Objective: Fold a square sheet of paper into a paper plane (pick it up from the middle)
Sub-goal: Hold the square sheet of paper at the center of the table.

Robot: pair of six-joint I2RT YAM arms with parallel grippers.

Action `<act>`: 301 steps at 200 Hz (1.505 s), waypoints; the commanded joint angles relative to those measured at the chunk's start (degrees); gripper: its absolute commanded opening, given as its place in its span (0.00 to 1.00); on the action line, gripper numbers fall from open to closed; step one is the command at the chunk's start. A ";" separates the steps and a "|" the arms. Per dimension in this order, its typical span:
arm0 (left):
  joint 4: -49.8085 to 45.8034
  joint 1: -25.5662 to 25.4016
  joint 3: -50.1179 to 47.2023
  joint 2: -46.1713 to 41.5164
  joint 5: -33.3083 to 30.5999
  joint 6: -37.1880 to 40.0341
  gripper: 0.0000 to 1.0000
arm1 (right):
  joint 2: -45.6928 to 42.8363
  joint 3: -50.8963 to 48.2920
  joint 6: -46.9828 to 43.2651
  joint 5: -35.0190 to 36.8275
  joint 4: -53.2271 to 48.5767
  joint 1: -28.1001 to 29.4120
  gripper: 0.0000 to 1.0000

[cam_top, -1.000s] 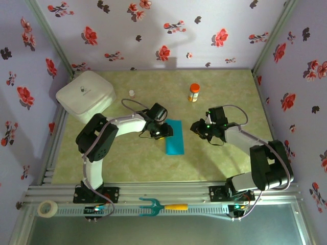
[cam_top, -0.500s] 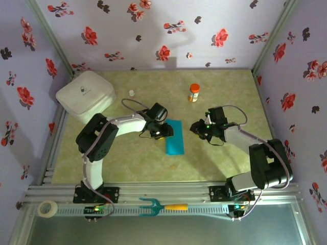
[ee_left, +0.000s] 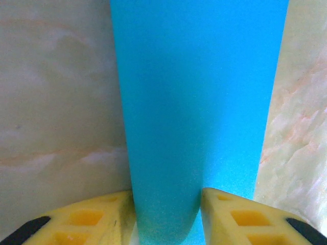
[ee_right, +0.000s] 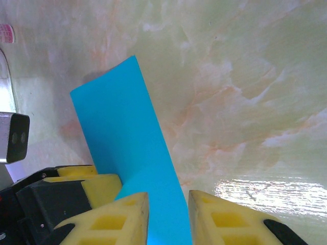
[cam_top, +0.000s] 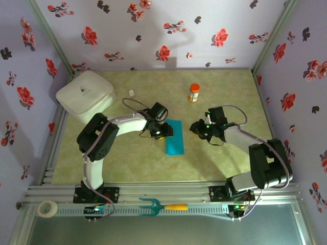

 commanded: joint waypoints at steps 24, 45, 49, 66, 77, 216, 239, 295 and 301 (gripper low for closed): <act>-5.45 0.70 -2.66 5.00 -7.83 1.40 0.41 | 1.62 -0.37 1.21 -1.96 1.91 0.40 0.27; -5.34 0.70 -2.72 5.12 -7.61 1.54 0.41 | 3.01 0.29 0.99 -3.44 2.76 1.52 0.24; -5.28 0.70 -2.72 5.08 -7.57 1.52 0.41 | 3.22 0.50 0.83 -3.45 2.69 1.79 0.23; -5.30 0.67 -2.72 5.04 -7.50 1.60 0.41 | 4.71 1.73 -0.04 -3.37 2.09 3.27 0.18; -5.35 0.70 -2.73 5.07 -7.47 1.66 0.41 | 5.98 3.03 -0.99 -3.13 0.99 4.40 0.12; -5.01 0.70 -2.98 5.44 -7.38 1.72 0.41 | 17.18 11.94 -4.81 -0.83 -3.34 11.43 0.00; -5.00 0.66 -2.89 5.48 -7.30 1.74 0.41 | 18.99 11.82 -6.43 -0.54 -4.36 11.43 0.00; -4.70 0.66 -2.78 3.28 -6.60 1.37 0.42 | 21.98 7.62 -11.25 3.83 -6.58 11.20 0.00; -4.66 0.63 -2.72 2.41 -6.63 1.23 0.42 | 22.12 8.00 -11.95 3.62 -7.20 11.09 0.00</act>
